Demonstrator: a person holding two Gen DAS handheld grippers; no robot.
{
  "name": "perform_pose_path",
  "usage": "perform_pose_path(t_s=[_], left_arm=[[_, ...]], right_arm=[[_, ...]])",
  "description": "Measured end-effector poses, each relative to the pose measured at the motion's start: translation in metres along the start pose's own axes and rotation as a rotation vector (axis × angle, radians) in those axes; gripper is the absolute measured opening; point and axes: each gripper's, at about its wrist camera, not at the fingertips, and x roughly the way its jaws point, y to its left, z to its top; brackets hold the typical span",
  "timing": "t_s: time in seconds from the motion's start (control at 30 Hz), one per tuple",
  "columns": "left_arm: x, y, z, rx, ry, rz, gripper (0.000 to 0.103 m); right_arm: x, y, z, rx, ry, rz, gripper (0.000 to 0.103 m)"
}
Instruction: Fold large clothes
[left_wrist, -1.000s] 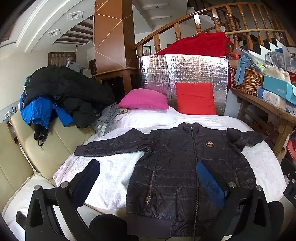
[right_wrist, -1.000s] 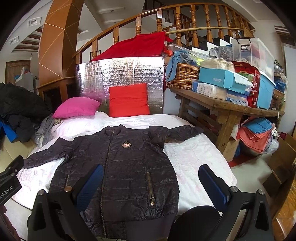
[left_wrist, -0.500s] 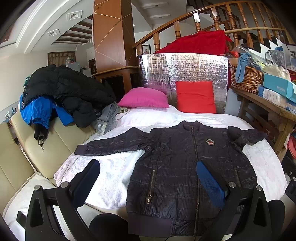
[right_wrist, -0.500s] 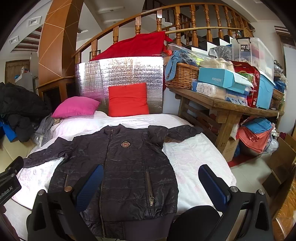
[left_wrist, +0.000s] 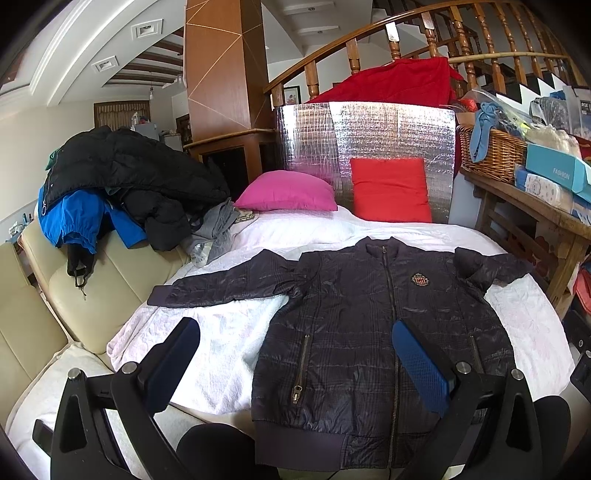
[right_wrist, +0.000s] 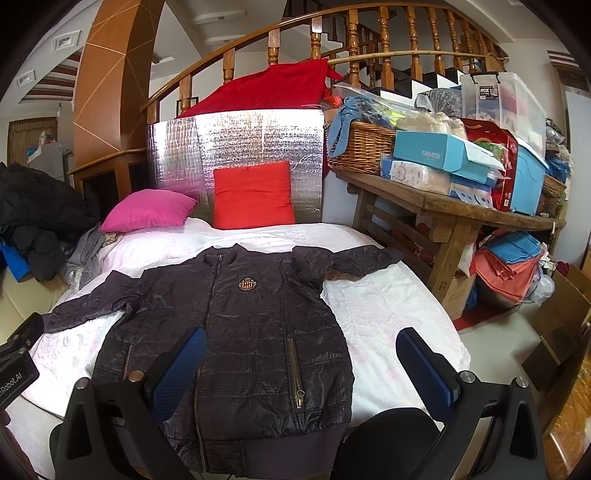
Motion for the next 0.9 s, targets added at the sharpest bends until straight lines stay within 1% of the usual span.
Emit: perform_pose_path(t_s=[0.1,0.13,0.17,0.3,0.37,0.47,0.5,0.57,0.6,0.67,0.7,0.73,0.8,0.87,0.9], left_arm=[[-0.006,0.013,-0.006,0.003,-0.001,-0.006,0.103],[-0.005,0.012,-0.005,0.002,-0.001,-0.005,0.103],[-0.009,0.021,-0.01,0.004,-0.001,-0.01,0.103],[-0.01,0.035,-0.014,0.007,0.008,-0.025,0.103],[-0.01,0.055,-0.019,0.011,0.028,-0.051,0.103],[0.015,0.061,-0.017,0.03,0.05,-0.053,0.103],[0.033,0.056,-0.014,0.045,0.069,-0.041,0.103],[0.063,0.052,-0.014,0.072,0.109,-0.032,0.103],[0.085,0.047,-0.014,0.088,0.148,-0.032,0.103],[0.127,0.036,-0.015,0.115,0.233,-0.032,0.103],[0.143,0.032,-0.017,0.124,0.259,-0.03,0.103],[0.164,0.025,-0.019,0.132,0.286,-0.02,0.103],[0.198,0.016,-0.019,0.124,0.307,0.001,0.103],[0.221,0.009,-0.017,0.1,0.3,-0.002,0.103],[0.232,0.005,-0.015,0.091,0.294,0.0,0.103]], right_arm=[[0.0,0.0,0.0,-0.001,-0.007,-0.001,0.103],[0.0,0.0,0.0,-0.002,-0.007,-0.002,0.103],[0.0,-0.001,0.0,-0.003,-0.007,-0.001,0.103],[0.0,0.0,0.0,-0.012,0.007,-0.005,0.103],[0.005,-0.002,0.0,0.002,-0.002,0.012,0.103],[0.021,-0.01,0.006,0.027,0.01,0.04,0.103],[0.031,-0.017,0.011,0.041,0.02,0.062,0.103],[0.052,-0.03,0.018,0.073,0.036,0.071,0.103],[0.065,-0.039,0.024,0.092,0.047,0.085,0.103],[0.1,-0.062,0.034,0.138,0.059,0.135,0.103],[0.126,-0.078,0.04,0.177,0.084,0.157,0.103],[0.142,-0.088,0.042,0.204,0.101,0.162,0.103],[0.19,-0.119,0.045,0.315,0.142,0.196,0.103],[0.246,-0.156,0.046,0.428,0.174,0.225,0.103],[0.27,-0.173,0.046,0.474,0.181,0.227,0.103]])
